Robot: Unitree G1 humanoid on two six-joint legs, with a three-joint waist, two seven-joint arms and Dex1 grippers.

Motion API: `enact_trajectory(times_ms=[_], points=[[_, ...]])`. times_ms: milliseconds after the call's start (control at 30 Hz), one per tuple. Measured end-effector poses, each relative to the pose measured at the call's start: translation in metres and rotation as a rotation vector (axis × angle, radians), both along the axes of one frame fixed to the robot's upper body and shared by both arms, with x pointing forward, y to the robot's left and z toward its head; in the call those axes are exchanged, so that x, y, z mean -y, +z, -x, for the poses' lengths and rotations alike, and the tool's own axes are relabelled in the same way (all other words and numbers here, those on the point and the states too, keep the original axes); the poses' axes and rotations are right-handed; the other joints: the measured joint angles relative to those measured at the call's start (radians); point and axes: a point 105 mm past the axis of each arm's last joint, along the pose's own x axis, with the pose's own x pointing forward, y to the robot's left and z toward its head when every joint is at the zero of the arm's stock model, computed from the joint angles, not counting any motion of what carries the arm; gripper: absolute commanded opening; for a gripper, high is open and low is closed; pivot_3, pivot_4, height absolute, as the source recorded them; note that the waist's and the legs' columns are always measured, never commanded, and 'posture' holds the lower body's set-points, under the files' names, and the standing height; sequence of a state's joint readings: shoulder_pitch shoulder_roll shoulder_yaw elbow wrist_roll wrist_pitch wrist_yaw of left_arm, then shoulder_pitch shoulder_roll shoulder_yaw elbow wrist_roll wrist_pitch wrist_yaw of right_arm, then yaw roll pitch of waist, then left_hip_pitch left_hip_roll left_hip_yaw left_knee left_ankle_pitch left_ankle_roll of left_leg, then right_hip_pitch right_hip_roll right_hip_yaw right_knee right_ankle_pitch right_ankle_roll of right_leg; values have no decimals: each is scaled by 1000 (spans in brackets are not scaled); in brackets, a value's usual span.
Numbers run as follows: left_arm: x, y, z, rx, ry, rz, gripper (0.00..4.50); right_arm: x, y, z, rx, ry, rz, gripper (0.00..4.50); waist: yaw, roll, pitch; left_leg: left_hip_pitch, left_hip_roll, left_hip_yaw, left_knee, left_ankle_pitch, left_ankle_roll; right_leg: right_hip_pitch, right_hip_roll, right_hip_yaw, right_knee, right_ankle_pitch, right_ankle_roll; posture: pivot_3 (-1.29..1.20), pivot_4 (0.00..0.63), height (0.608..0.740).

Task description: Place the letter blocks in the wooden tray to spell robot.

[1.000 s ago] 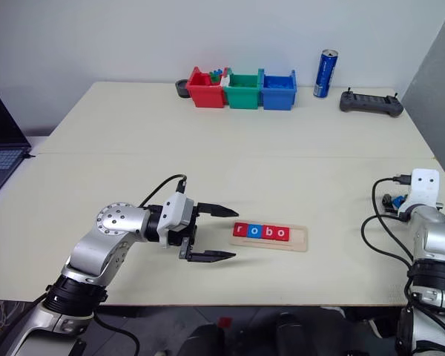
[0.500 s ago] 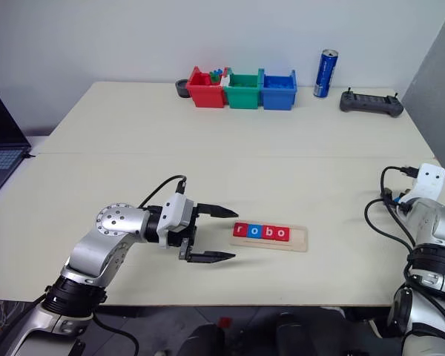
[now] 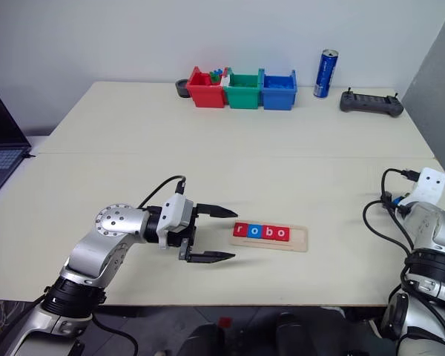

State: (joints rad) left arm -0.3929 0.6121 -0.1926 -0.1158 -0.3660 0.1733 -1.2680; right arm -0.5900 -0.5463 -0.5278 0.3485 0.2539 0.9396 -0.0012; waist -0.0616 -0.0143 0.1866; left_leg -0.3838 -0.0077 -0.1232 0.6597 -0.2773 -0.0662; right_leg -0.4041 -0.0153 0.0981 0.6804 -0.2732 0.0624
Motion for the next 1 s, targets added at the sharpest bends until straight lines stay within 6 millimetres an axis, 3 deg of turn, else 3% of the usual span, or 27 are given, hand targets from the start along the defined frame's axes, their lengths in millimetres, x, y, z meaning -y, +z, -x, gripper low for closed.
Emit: enact_trajectory(times_ms=[133,167,400,500,533,800,867,1000], points=[[0,0,0,0,0,0,4500,4,0,-2,4,-11,0,2080,-3,0,0,0,0,0,0,0,0,0,0,0,0,0,0,0,150,740],[0,0,0,0,0,0,4500,4,0,-2,7,-12,0,1924,-4,0,0,0,0,0,0,0,0,0,0,0,0,0,0,0,150,740],[0,0,0,2,2,1,4500,3,1,-2,-3,-17,0,1924,-4,0,0,0,0,0,0,0,0,0,0,0,0,0,0,0,150,740],[0,1,-1,4,6,2,4500,-7,4,-2,-16,-2,-2,1924,-5,0,0,0,0,0,0,0,0,0,0,0,0,0,0,0,150,740],[0,1,-1,4,9,2,4500,-14,6,1,-20,0,-5,1924,-5,0,0,0,1,-1,0,0,0,0,0,0,0,0,0,0,150,740],[0,0,-1,4,12,1,4500,-134,1,37,-75,92,-200,1924,-8,2,-1,-1,2,-4,-2,0,0,-1,2,-2,1,0,0,0,150,740],[0,1,-1,5,12,2,4500,-151,0,45,-70,88,-215,1924,-8,3,-1,-1,1,-4,-2,0,0,-1,1,-2,0,0,0,0,150,740],[-1,0,-1,5,13,1,4500,-156,-4,57,-71,39,-202,1924,-1,3,-1,-1,0,-4,-2,0,0,-1,0,-2,0,0,0,0,150,740]])
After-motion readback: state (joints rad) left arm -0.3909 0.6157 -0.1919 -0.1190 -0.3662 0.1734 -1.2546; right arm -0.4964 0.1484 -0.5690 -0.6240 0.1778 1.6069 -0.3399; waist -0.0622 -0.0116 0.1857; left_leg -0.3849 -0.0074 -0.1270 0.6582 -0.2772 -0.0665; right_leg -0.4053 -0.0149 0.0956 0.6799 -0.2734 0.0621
